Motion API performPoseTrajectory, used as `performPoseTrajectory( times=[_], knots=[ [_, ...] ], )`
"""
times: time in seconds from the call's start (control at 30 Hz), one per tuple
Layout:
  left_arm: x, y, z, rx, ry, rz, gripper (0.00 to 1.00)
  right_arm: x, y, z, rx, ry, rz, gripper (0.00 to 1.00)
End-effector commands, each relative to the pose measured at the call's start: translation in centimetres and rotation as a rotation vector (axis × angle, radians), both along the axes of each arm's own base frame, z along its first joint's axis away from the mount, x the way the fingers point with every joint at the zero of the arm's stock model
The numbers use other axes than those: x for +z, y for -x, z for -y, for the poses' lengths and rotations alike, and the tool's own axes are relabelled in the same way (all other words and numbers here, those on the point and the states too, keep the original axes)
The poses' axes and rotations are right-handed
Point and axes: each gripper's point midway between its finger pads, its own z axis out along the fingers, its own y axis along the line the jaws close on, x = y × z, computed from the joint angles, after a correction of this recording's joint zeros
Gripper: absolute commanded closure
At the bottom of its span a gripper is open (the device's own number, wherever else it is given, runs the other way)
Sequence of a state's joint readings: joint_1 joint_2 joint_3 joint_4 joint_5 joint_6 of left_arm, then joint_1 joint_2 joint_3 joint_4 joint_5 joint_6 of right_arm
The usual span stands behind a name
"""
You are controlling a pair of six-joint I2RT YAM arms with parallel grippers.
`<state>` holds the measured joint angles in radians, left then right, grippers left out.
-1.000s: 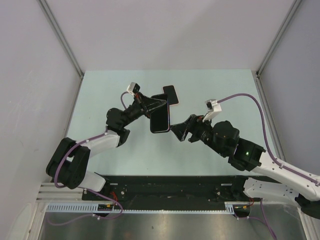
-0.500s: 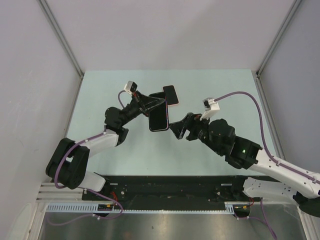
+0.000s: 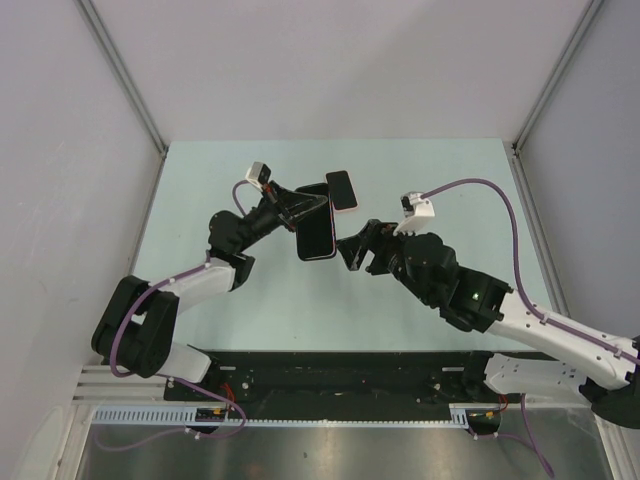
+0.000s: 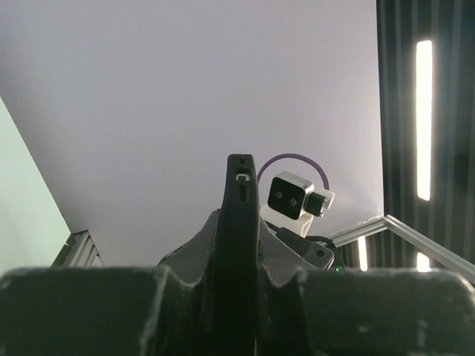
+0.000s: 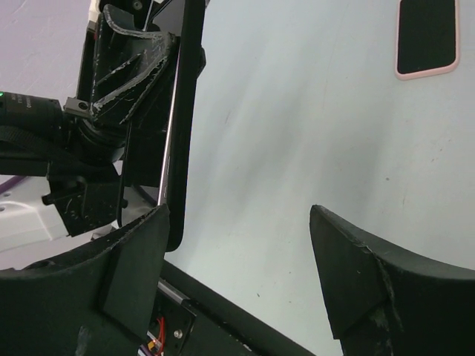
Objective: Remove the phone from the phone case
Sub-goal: Remove the phone case from the phone.
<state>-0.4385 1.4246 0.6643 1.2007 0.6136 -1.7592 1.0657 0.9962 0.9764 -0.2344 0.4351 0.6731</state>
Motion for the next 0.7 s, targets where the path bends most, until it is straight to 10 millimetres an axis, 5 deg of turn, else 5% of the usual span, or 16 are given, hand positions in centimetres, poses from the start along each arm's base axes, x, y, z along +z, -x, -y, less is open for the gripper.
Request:
performPoseTrajectory(
  times=[0.0,0.67],
  knots=[
    [9.8,6.0,-1.2,-0.094,0.203,0.28,1.0,-8.0,0.2,0.5,0.002,0.261,-0.117,0.19],
    [11.2,6.4,-1.5,-0.104,0.229,0.303,1.0,-14.8,0.9,1.0,0.017,0.43,-0.228,0.18]
  ],
)
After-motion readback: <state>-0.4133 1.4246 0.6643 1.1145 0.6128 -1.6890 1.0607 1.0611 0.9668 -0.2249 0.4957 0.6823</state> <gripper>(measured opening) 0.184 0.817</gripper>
